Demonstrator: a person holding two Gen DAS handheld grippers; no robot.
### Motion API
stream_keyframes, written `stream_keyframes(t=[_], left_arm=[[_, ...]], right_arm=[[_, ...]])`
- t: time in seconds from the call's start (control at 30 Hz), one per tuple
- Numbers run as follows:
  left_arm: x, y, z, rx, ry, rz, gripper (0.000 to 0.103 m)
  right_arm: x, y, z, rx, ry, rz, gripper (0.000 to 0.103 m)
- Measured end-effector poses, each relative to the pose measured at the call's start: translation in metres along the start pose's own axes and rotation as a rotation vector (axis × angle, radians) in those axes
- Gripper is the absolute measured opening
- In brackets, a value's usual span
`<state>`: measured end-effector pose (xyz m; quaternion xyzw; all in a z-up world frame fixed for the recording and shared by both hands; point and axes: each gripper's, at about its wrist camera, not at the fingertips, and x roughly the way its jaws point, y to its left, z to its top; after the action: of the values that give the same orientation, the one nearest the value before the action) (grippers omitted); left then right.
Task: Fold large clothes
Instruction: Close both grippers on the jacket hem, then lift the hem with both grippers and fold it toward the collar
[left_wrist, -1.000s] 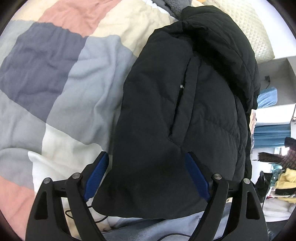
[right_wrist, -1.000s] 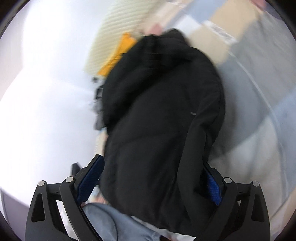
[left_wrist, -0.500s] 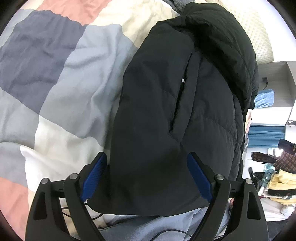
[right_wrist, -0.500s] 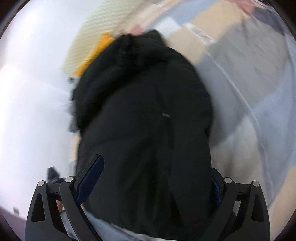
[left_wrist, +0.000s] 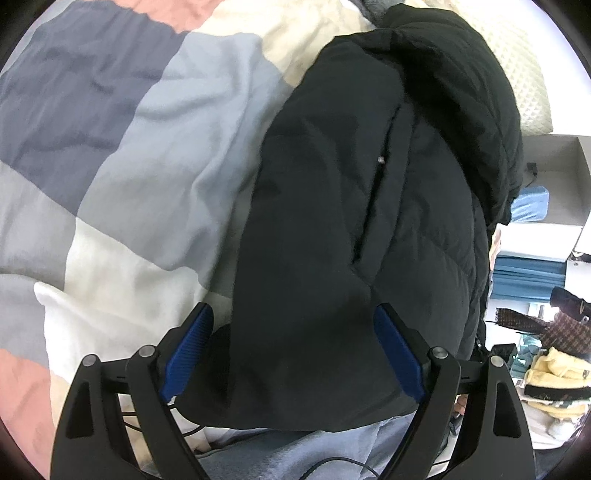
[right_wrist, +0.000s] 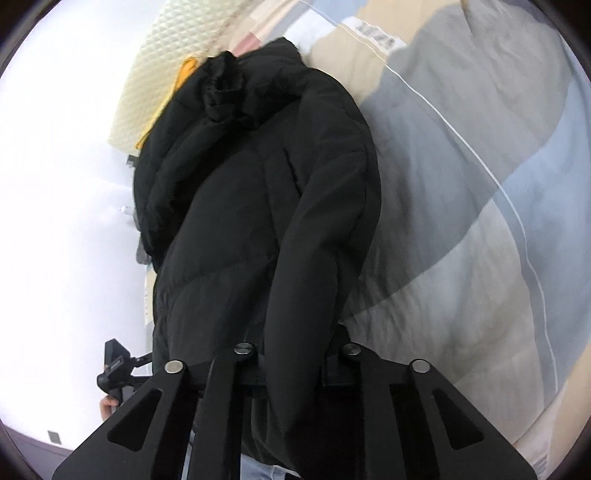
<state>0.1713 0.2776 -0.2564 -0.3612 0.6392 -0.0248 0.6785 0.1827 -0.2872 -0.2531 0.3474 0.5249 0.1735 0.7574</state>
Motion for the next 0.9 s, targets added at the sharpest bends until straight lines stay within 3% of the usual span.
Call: stream_keyframes(t=[0.23,0.4,0.47,0.6,0.67,0.77,0.9], left_arm=[[0.009,0.007,0.005,0.009,0.037,0.049,0.089],[0.018,-0.003,0.002,0.080,0.103,-0.063,0.088],[0.019,-0.010,-0.002,0.119,0.107,-0.099,0.078],[0.024,-0.032,-0.011,0.228,0.117,-0.085,0.056],[0.019,-0.042,-0.016,0.276,0.082,-0.091,0.034],[0.004,-0.056,-0.025,0.337,0.005,-0.123,0.012],[-0.031,-0.056,-0.024,0.317,-0.089,-0.210,0.007]], right_arm=[[0.003,0.004,-0.001,-0.004,-0.005,-0.008,0.010],[0.009,-0.001,0.001,0.021,0.024,-0.005,0.013],[0.013,-0.002,0.002,0.032,0.035,-0.003,0.013],[0.014,0.001,0.002,0.022,0.024,0.004,0.013],[0.009,0.006,0.001,0.003,0.001,0.020,0.010],[-0.012,0.027,0.000,-0.070,-0.062,0.046,0.009],[-0.042,0.048,0.001,-0.106,-0.135,0.075,0.007]])
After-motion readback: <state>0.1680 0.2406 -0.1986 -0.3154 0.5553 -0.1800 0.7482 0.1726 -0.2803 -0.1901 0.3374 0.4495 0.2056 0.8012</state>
